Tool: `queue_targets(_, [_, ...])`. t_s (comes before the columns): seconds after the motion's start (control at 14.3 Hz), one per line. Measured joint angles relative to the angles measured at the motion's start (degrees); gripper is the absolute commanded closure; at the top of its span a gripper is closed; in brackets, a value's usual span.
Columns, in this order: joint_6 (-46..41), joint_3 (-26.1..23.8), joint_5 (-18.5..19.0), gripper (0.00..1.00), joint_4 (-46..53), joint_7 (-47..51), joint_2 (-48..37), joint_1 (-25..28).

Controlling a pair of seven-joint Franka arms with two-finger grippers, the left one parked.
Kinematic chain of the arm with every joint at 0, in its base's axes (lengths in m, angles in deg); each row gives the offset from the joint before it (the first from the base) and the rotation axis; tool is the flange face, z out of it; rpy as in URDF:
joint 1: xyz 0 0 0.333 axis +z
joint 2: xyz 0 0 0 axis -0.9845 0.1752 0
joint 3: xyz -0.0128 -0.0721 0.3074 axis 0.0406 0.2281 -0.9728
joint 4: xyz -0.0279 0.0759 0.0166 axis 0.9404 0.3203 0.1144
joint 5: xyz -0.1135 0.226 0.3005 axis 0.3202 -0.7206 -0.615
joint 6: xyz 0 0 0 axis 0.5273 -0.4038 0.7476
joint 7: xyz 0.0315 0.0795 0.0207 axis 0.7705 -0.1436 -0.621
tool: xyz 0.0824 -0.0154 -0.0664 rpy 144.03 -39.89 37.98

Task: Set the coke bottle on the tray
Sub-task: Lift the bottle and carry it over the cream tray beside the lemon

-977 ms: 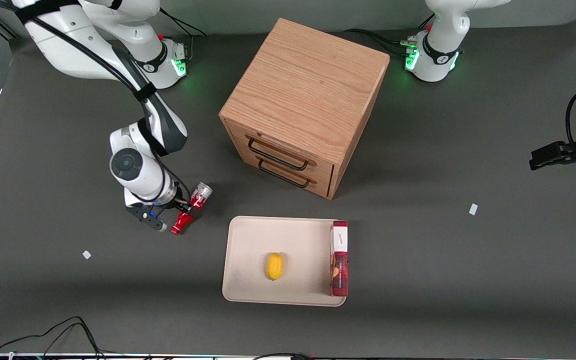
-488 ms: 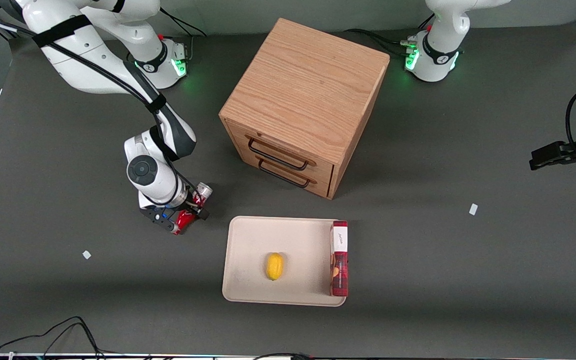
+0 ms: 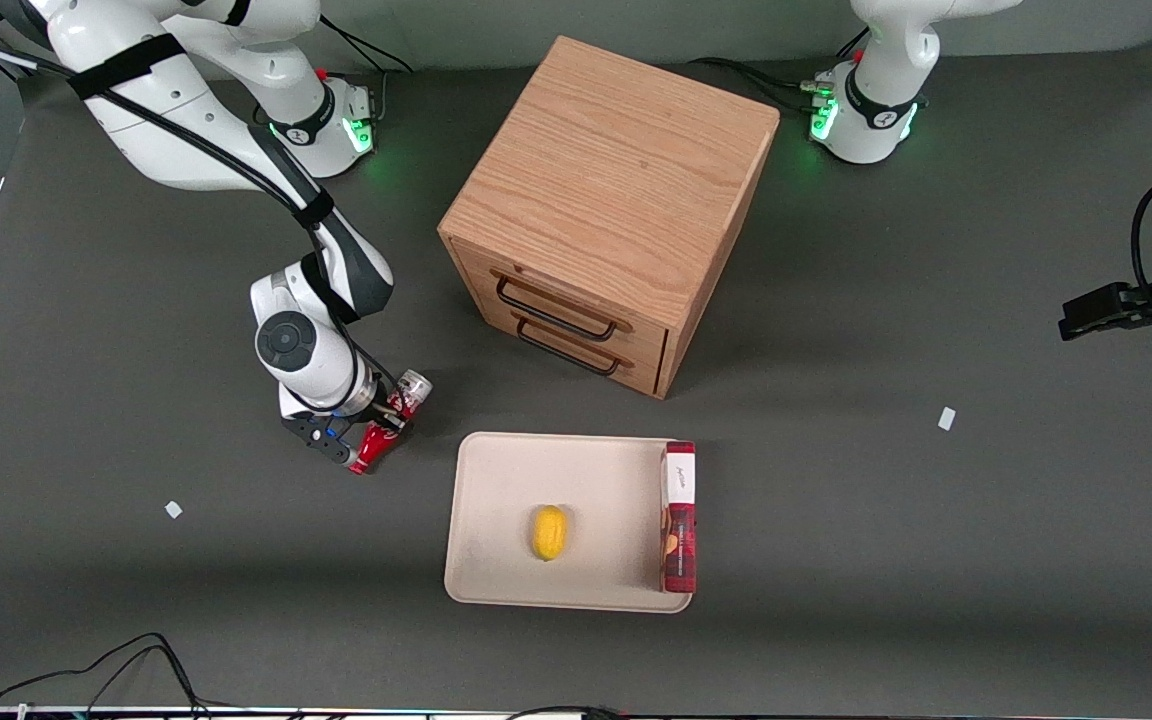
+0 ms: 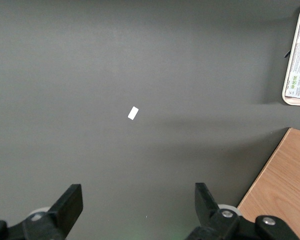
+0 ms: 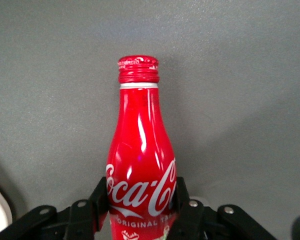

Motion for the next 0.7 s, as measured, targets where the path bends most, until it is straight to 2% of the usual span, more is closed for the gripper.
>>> queue_targets(0.35, [-2.07,-0.01,0.26,0.9,2.52,-0.03,-1.46,0.0])
queue_targets(0.7, [-17.24,-0.7,0.38,0.9,14.65,-2.84,-4.82,-0.07])
